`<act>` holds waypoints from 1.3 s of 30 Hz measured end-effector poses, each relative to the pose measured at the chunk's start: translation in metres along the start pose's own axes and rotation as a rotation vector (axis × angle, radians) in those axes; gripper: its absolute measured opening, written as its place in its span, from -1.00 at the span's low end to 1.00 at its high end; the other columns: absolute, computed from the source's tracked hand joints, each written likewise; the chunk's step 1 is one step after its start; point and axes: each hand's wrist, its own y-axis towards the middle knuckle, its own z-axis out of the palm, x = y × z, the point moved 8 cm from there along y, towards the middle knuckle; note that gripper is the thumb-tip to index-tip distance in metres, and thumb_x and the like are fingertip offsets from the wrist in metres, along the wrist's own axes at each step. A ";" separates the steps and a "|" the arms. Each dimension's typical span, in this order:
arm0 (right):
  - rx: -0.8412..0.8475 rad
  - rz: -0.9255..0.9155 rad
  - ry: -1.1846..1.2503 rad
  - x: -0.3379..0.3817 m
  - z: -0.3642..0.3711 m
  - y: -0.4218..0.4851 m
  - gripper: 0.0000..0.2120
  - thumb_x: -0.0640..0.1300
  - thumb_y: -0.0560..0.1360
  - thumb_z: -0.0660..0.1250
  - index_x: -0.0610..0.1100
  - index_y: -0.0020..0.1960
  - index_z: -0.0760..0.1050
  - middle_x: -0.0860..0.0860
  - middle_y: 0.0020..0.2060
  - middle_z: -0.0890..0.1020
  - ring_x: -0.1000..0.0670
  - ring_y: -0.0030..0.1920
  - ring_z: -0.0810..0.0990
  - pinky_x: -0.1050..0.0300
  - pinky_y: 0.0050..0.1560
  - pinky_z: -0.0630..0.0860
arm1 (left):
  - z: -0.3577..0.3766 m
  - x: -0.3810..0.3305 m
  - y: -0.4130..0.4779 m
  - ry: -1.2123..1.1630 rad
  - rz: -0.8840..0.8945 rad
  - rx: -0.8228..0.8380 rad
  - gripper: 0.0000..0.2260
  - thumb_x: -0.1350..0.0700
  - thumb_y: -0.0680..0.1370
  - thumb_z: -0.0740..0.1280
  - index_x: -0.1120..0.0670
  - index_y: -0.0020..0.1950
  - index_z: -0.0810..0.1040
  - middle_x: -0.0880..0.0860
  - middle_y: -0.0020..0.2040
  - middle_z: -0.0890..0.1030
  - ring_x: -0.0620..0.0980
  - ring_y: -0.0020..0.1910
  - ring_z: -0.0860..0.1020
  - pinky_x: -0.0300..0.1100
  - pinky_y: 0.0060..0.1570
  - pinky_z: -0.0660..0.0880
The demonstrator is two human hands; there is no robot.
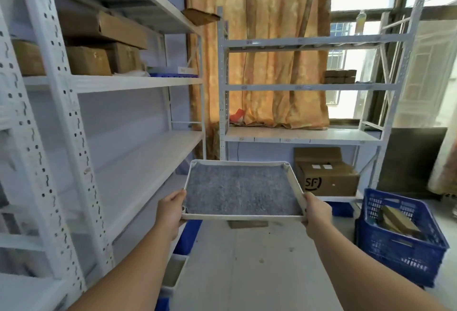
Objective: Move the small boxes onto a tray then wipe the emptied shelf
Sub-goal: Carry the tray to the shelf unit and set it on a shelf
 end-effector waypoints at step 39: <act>-0.117 -0.371 0.058 0.176 0.113 0.255 -0.77 -0.13 0.54 0.24 -0.14 0.14 0.56 -0.13 0.04 0.62 -0.13 0.00 0.60 -0.14 0.11 0.53 | 0.290 -0.078 0.333 -0.091 0.037 0.152 -0.80 0.08 0.53 0.33 0.09 0.12 0.56 0.09 -0.02 0.51 0.02 -0.24 0.48 -0.14 -0.33 0.46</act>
